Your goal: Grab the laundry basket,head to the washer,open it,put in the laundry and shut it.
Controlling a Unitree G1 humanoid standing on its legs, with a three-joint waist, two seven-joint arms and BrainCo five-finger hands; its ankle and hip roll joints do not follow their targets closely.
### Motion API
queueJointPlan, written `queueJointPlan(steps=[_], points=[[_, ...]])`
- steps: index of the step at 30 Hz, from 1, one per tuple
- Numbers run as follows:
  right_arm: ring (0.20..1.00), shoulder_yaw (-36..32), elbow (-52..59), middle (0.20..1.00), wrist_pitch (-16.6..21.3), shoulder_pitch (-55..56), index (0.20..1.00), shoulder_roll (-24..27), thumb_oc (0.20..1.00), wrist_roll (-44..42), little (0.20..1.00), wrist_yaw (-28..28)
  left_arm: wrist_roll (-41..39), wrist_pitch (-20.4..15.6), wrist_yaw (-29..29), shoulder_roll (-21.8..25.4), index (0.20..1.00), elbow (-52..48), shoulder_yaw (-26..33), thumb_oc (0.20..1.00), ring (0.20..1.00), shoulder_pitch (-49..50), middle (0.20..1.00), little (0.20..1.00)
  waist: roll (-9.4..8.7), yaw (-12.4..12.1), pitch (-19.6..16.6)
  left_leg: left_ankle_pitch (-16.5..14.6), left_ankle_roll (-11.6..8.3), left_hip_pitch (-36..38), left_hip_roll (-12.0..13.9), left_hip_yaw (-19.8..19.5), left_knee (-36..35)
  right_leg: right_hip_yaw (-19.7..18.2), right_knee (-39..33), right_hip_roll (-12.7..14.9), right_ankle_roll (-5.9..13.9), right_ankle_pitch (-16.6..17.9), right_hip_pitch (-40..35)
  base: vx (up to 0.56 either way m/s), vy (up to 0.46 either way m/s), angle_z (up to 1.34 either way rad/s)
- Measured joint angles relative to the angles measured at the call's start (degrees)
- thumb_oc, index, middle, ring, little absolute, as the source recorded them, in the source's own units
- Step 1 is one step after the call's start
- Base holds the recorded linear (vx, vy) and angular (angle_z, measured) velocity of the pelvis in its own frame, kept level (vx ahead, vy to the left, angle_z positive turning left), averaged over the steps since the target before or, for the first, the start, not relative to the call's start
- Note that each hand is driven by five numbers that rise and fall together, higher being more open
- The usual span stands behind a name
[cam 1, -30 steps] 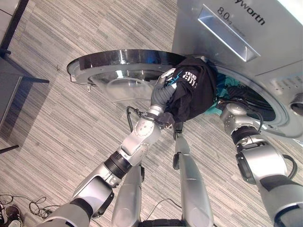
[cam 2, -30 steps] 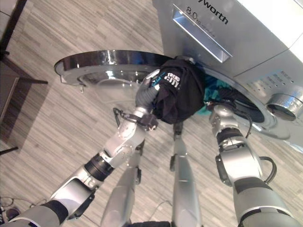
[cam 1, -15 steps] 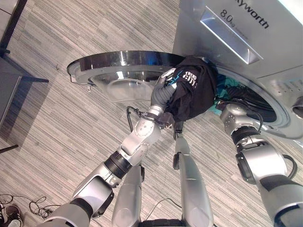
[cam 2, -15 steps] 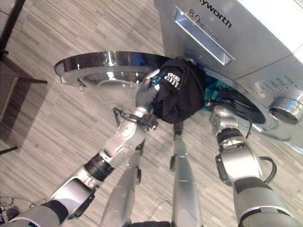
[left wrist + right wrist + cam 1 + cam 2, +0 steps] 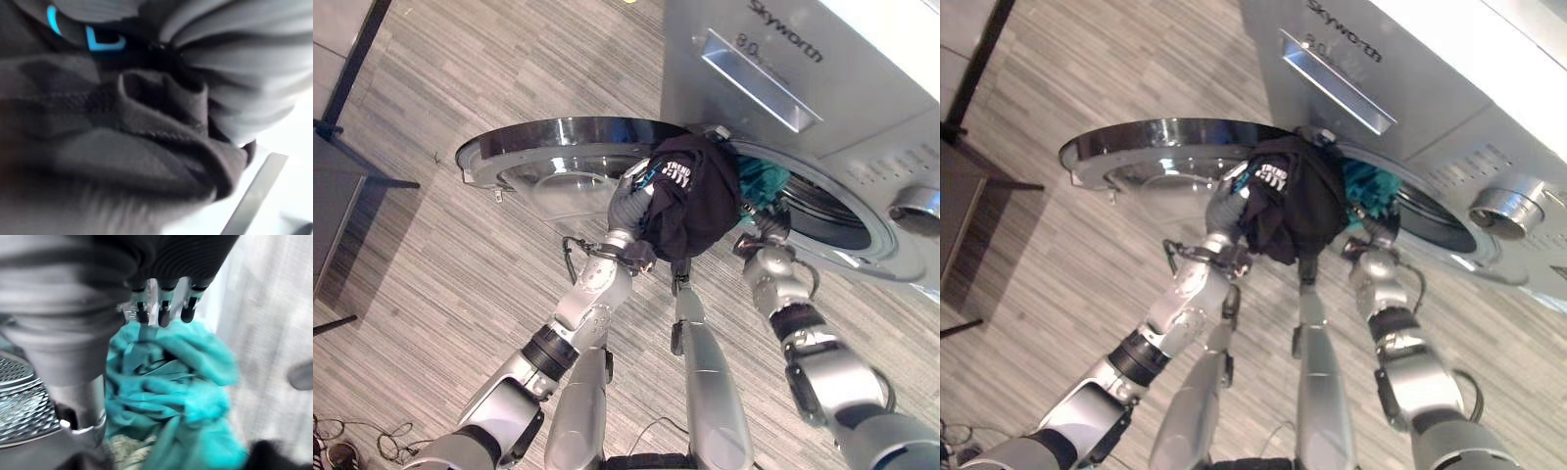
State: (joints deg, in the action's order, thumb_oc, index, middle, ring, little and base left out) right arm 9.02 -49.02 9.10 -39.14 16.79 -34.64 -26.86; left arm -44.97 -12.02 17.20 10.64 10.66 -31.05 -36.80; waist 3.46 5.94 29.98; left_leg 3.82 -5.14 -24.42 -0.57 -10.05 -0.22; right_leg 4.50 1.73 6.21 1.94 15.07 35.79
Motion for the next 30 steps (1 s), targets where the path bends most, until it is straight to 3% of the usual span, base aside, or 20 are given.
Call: queueJointPlan(steps=[7,12,14,15,16,19,21,26,30], points=[[1.0,5.1,2.1,1.0,-1.3,16.9,1.0,-4.4,1.0,8.7,1.0,1.0,-0.2,0.0,0.0,-1.0,0.2,-0.4,0.2,0.2,0.2,3.9,0.2,0.2,-0.01,2.8,0.0,-0.4,0.4,2.1,0.3,1.8,-0.3,-1.2,0.1,-0.5,0.02,-0.2,-1.1,0.01,0.002,-0.11],[1.0,4.9,-2.4,1.0,-2.7,20.7,1.0,-5.3,1.0,10.1,1.0,3.7,-0.2,-0.1,-0.1,-1.9,0.2,-0.4,-1.3,0.2,0.2,4.7,0.2,0.2,-0.5,3.2,-0.1,-0.4,0.43,2.5,0.3,3.7,-0.3,-0.7,-0.3,-0.3,-0.08,-0.4,-0.7,0.03,0.0,-0.18],[1.0,4.3,-3.9,1.0,-2.7,19.7,1.0,-6.0,1.0,10.1,1.0,3.9,-0.5,-0.2,-0.2,-1.5,0.2,-0.4,-1.0,0.2,0.2,4.8,0.2,0.2,-1.71,3.0,-0.1,-0.6,0.29,2.5,0.5,5.6,-0.2,0.3,0.4,0.0,1.26,-1.4,0.6,0.03,-0.059,-0.48],[1.0,3.5,-4.5,1.0,-2.6,18.5,1.0,-7.0,1.0,10.0,1.0,4.5,-2.0,-0.2,-0.1,-0.5,0.2,-0.3,-0.5,0.2,0.2,4.8,0.2,0.2,-2.74,2.9,0.0,-0.9,0.6,2.3,1.0,7.5,-0.3,3.0,0.8,0.7,3.39,-3.1,1.7,0.01,-0.052,-0.69],[1.0,3.4,-5.0,1.0,-2.7,18.1,1.0,-6.9,1.0,9.5,1.0,4.5,-2.3,-0.1,-0.1,-0.5,0.2,-0.1,-0.6,0.2,0.2,4.8,0.2,0.2,-2.78,3.1,0.0,-1.3,0.93,2.2,1.7,7.7,-0.3,4.7,1.2,0.8,4.13,-3.5,2.2,0.06,-0.126,-0.48],[1.0,2.2,-7.1,1.0,-2.6,18.9,1.0,-7.0,1.0,8.3,1.0,4.8,-2.5,-0.1,-0.1,-1.1,0.2,0.0,-1.3,0.2,0.2,5.2,0.2,0.2,-3.6,4.5,0.0,-1.8,0.07,2.5,2.4,7.6,0.1,7.4,3.7,1.3,3.46,-3.3,2.8,0.09,-0.125,0.04],[1.0,-1.4,-12.6,1.0,-1.9,17.6,1.0,-6.9,1.0,4.8,1.0,4.4,-4.7,-0.2,0.0,-2.3,0.2,1.7,-1.2,0.2,0.2,3.6,0.2,0.2,-4.68,4.4,-0.2,-2.0,-0.1,2.4,4.4,7.9,-0.1,8.1,3.1,-0.6,2.73,-3.9,2.7,0.05,-0.074,-0.12],[1.0,-2.6,-12.5,1.0,-1.2,18.3,1.0,-4.8,1.0,-0.3,1.0,3.3,-6.6,-0.3,0.2,-3.0,0.2,2.3,-1.2,0.2,0.2,0.9,0.2,0.2,-4.76,4.9,-0.2,-2.0,-0.72,3.6,6.6,9.8,-1.6,9.0,3.0,-2.1,2.58,-4.1,2.5,0.08,-0.036,-0.1],[1.0,-3.0,-9.4,1.0,0.1,18.6,1.0,-4.3,1.0,-2.1,1.0,2.1,-8.3,-1.7,1.1,-7.0,0.2,4.9,-1.5,0.2,0.2,-1.1,0.2,0.2,-4.77,6.1,-0.2,-1.5,-1.82,3.1,7.8,10.9,-3.0,10.1,1.9,-2.6,2.28,-4.3,2.8,0.02,-0.03,0.06]])
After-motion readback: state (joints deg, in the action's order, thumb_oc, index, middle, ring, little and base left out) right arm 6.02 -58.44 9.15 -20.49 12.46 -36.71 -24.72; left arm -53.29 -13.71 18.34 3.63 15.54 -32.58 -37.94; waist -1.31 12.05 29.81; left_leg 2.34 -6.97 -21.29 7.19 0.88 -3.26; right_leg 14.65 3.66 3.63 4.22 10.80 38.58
